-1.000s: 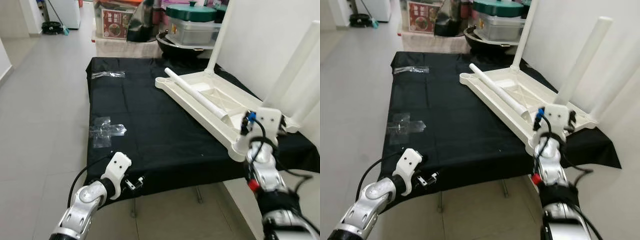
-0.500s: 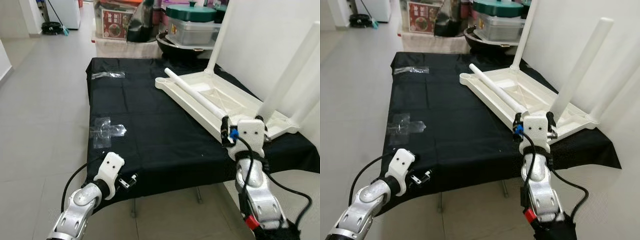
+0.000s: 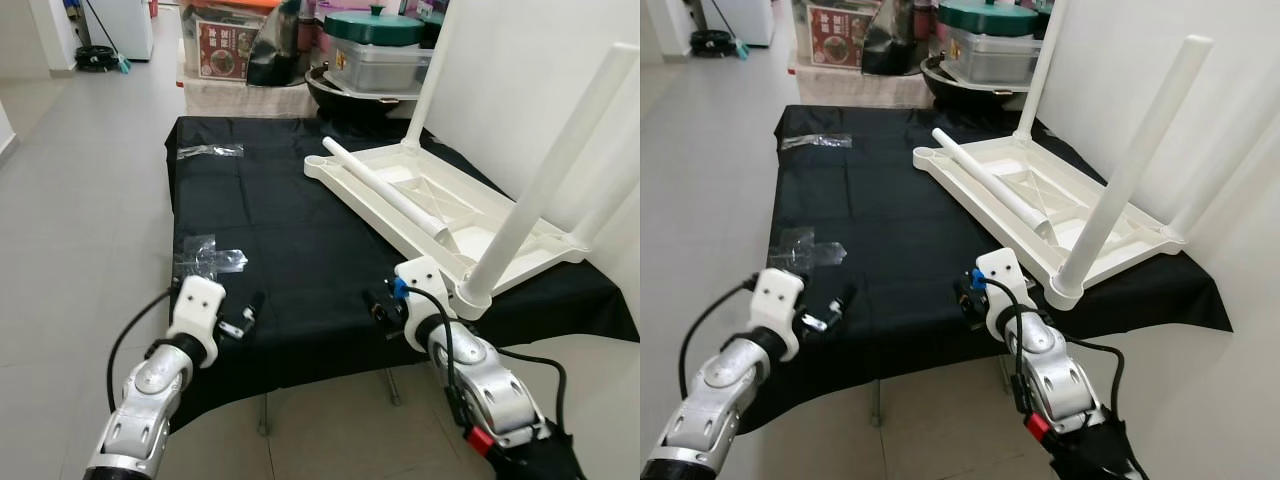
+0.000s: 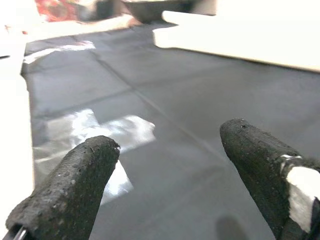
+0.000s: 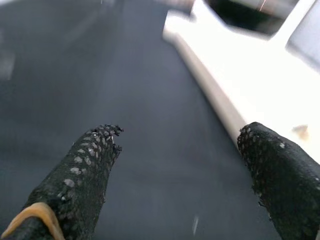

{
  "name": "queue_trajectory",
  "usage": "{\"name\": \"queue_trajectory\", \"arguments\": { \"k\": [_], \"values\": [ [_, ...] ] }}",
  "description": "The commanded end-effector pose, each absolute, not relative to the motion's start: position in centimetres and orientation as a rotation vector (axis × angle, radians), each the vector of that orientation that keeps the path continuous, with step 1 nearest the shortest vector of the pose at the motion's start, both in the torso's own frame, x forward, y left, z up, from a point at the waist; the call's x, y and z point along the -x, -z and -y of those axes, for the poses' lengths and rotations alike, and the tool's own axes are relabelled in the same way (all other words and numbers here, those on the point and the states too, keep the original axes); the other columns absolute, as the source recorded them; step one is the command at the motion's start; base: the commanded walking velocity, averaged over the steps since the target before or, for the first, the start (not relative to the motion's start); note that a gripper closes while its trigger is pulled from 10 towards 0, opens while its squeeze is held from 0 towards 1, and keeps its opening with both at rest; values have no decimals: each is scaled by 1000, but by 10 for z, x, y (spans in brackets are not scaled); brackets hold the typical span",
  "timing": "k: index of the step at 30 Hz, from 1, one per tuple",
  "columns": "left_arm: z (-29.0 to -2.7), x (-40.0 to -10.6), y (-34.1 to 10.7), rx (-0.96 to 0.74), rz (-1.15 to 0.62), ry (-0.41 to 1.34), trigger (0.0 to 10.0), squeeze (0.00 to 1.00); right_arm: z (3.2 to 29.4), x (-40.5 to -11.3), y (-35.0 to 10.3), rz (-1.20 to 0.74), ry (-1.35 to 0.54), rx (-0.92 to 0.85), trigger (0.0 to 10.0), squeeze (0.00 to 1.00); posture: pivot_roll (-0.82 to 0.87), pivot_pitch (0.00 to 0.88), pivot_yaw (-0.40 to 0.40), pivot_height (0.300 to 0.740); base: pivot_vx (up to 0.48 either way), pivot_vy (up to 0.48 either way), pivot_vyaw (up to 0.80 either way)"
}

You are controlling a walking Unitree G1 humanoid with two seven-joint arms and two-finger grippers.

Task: Building children table

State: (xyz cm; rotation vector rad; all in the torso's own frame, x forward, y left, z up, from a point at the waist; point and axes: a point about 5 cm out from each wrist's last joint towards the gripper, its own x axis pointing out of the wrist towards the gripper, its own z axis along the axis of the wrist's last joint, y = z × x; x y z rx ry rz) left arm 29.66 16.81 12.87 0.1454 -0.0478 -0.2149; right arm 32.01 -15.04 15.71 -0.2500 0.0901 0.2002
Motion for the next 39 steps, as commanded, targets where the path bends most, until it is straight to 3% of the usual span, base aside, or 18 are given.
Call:
{"name": "queue_trajectory", "arguments": {
  "k": [1,9,15,23,39],
  "values": [
    [-165,-296,-134,-135,70,194,10000,0,154,-325,-165,-40,-142,244,10000,0,38,0,-137,740,0,0,0],
    [-162,-293,-151,-111,152,157,10000,0,138,-327,-168,-53,-137,185,10000,0,50,0,-134,740,0,0,0],
    [-152,-290,-153,-224,189,213,10000,0,130,-327,-163,-72,-154,148,10000,0,54,0,-120,740,0,0,0],
    [-147,-290,-154,-201,185,216,10000,0,136,-332,-161,-63,-96,174,10000,0,56,0,-120,740,0,0,0],
    [-151,-293,-162,-144,213,187,10000,0,129,-332,-163,-49,-150,27,10000,0,54,0,-120,740,86,0,0]
  ]
}}
